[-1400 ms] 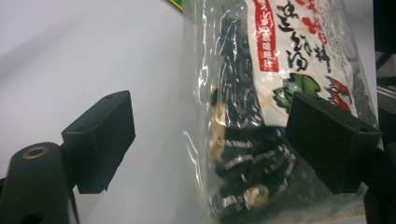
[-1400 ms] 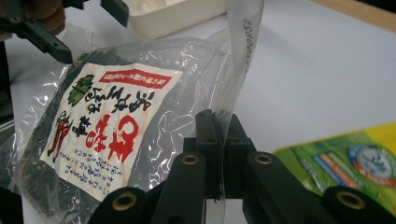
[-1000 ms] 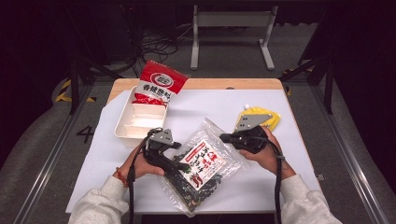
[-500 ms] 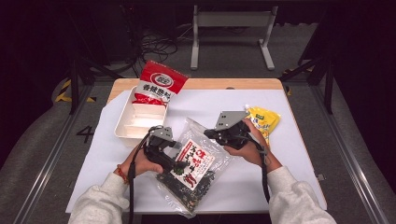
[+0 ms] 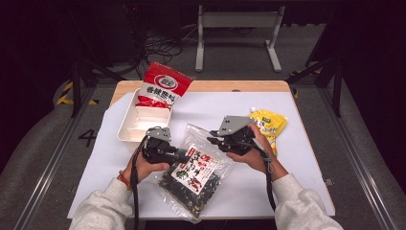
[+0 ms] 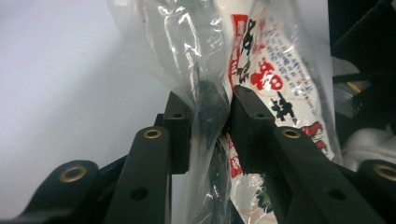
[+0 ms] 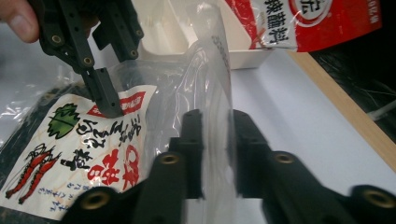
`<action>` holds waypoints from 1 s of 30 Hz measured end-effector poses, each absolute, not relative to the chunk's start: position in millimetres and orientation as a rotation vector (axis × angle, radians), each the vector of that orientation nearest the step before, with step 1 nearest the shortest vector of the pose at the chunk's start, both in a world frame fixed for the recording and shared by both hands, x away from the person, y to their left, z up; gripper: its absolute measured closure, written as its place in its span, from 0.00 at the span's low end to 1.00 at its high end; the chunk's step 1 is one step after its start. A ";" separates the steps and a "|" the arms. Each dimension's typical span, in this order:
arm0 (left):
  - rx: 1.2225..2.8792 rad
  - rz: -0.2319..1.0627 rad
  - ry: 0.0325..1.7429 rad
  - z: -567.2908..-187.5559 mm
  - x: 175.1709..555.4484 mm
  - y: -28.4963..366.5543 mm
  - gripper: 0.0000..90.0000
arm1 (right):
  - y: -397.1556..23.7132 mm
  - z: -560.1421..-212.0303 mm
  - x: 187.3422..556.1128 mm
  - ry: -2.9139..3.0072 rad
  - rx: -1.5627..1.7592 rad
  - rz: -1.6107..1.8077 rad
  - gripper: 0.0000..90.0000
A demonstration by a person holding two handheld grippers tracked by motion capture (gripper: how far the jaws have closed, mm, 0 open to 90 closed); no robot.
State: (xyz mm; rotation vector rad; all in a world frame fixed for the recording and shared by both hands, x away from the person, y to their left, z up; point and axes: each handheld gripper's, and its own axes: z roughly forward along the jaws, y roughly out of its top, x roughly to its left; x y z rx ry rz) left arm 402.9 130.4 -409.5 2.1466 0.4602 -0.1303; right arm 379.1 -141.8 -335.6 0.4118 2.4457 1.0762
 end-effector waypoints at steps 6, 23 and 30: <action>2.053 -0.108 0.477 -404.3 394.7 140.6 0.82 | -176.2 -324.8 351.6 2.288 0.562 1.210 0.48; 2.001 -0.004 0.488 -399.6 372.7 158.7 0.81 | -193.4 -420.9 303.1 2.497 0.881 1.408 0.50; 1.992 -0.016 0.490 -401.9 373.7 162.3 0.80 | -181.3 -429.0 311.0 2.502 0.895 1.414 0.67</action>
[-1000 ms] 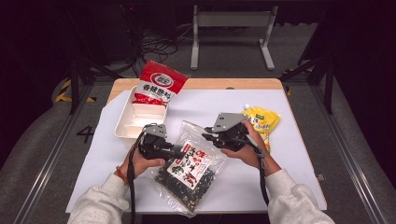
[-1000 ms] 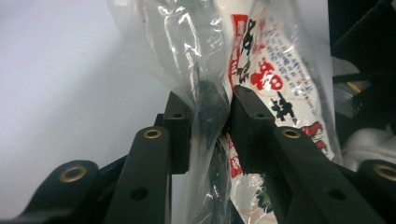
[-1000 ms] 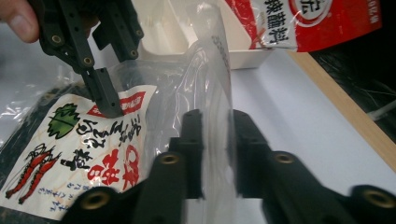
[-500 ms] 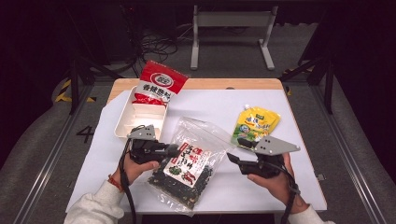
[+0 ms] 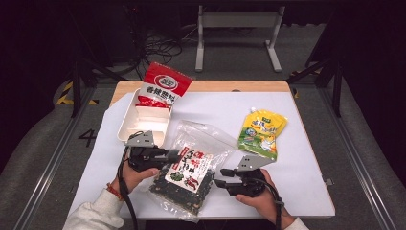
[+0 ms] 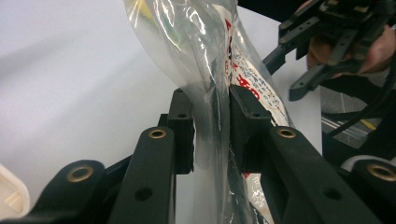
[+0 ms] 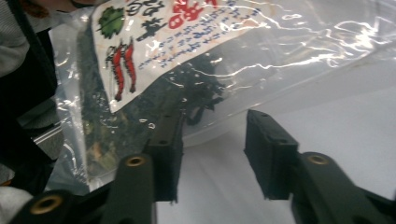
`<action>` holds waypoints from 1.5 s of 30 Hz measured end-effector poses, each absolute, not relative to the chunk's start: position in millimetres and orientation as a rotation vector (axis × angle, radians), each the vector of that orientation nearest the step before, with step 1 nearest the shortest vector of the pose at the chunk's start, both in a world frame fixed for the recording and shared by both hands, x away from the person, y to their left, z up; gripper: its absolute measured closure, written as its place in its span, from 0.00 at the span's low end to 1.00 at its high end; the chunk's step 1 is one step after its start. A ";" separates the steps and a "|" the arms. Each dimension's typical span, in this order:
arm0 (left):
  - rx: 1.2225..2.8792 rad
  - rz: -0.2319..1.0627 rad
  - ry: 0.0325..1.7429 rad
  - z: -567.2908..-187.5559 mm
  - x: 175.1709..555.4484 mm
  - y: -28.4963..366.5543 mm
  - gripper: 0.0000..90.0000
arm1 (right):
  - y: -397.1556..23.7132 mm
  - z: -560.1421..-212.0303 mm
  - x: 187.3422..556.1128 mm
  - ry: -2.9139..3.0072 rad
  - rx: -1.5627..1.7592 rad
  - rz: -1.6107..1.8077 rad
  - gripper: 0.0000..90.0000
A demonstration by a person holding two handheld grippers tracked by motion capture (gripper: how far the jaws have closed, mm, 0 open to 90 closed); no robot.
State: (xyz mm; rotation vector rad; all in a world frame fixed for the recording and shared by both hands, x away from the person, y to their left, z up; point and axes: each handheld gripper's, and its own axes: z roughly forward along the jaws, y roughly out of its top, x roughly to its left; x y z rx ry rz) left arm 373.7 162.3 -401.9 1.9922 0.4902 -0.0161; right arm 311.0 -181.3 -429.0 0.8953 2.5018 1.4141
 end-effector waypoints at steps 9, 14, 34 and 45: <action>1.968 -0.163 0.399 -398.7 377.3 161.1 0.72 | -180.1 -433.6 319.8 2.445 0.925 1.468 0.89; 1.963 -0.135 0.417 -395.4 377.6 157.5 0.75 | -182.6 -420.3 324.8 2.340 0.923 1.519 0.92; 1.652 0.230 0.414 -338.2 361.2 196.7 0.89 | -238.4 -406.1 298.4 2.254 0.911 1.383 0.49; 1.600 0.498 0.501 -304.5 383.5 233.9 0.89 | -267.0 -423.8 292.7 2.273 0.997 1.332 0.46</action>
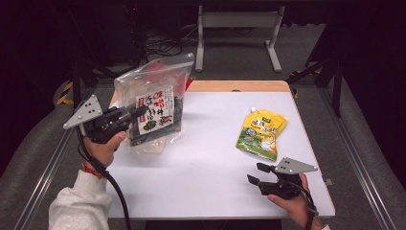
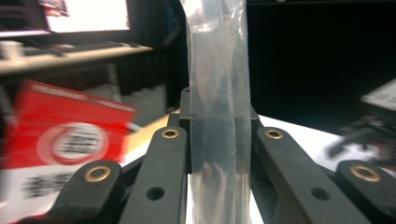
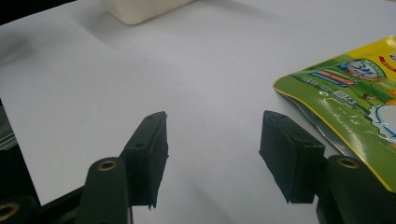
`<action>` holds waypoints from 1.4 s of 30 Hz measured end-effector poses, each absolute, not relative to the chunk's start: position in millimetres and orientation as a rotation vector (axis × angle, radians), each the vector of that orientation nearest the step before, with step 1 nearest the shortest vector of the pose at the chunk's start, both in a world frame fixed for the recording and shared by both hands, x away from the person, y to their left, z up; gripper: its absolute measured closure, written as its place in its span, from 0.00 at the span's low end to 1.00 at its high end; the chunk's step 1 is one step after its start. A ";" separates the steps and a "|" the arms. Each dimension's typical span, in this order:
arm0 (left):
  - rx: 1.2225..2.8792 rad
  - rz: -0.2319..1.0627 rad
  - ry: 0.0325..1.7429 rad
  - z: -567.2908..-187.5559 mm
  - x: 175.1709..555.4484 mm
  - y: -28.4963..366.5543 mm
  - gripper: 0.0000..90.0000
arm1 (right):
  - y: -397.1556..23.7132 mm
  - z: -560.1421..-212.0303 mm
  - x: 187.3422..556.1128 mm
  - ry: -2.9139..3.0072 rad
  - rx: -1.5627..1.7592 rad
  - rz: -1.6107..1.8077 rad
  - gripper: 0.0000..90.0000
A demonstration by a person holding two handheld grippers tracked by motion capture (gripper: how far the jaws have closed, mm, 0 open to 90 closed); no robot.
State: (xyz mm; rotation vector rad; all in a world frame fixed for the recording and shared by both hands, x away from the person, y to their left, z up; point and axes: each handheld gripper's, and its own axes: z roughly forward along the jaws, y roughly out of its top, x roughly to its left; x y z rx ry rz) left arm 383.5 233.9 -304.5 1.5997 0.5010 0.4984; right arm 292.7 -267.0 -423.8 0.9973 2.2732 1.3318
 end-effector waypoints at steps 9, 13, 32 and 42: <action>1.594 0.602 0.568 -300.5 414.1 255.6 0.88 | -258.4 -426.8 292.1 2.308 0.961 1.344 0.45; 1.611 0.602 0.587 -309.3 430.8 258.6 0.88 | -256.0 -428.2 292.2 2.319 0.956 1.351 0.44; 1.666 0.640 0.605 -344.5 482.6 244.2 0.88 | -254.4 -434.4 285.7 2.346 0.947 1.349 0.43; 1.694 0.593 0.674 -369.0 482.4 262.5 0.82 | -254.9 -436.0 283.9 2.362 0.949 1.346 0.41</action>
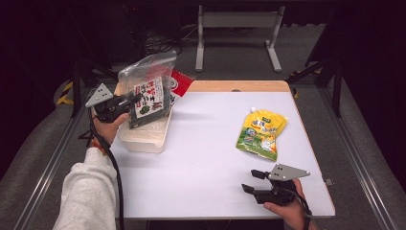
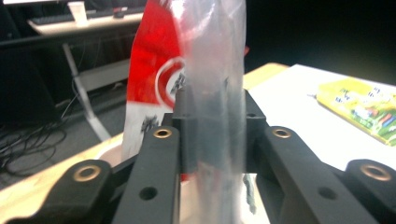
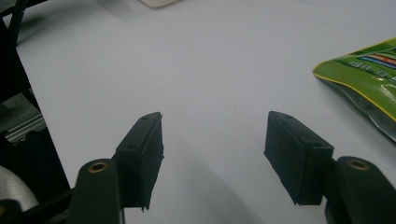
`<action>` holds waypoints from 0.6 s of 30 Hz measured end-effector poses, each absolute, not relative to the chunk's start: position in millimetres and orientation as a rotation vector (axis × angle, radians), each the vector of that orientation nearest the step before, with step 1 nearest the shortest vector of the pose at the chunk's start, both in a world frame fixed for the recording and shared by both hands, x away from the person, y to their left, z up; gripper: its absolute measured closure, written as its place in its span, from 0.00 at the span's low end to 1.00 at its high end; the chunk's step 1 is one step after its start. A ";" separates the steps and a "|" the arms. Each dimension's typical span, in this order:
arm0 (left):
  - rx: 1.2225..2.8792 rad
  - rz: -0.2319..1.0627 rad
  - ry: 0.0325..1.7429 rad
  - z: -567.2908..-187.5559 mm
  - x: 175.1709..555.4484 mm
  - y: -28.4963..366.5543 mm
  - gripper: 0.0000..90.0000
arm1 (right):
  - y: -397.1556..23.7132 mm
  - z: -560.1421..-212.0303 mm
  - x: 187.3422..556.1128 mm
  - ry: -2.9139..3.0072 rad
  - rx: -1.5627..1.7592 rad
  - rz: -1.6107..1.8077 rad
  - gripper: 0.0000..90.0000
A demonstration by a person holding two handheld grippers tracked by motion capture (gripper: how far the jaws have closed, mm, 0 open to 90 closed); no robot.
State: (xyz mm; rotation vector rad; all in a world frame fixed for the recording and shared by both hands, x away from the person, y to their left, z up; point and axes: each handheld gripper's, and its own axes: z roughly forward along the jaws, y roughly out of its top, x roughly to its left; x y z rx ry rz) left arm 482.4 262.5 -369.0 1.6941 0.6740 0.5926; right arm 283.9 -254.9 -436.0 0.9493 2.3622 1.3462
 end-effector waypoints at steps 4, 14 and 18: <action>1.783 0.604 0.664 -370.2 476.0 263.0 0.79 | -252.9 -436.2 283.7 2.379 0.936 1.343 0.41; 1.859 0.567 0.685 -377.7 470.6 268.3 0.79 | -253.5 -435.3 284.7 2.394 0.925 1.338 0.40; 1.834 0.539 0.686 -385.7 470.1 273.2 0.81 | -253.4 -436.4 285.9 2.402 0.925 1.335 0.40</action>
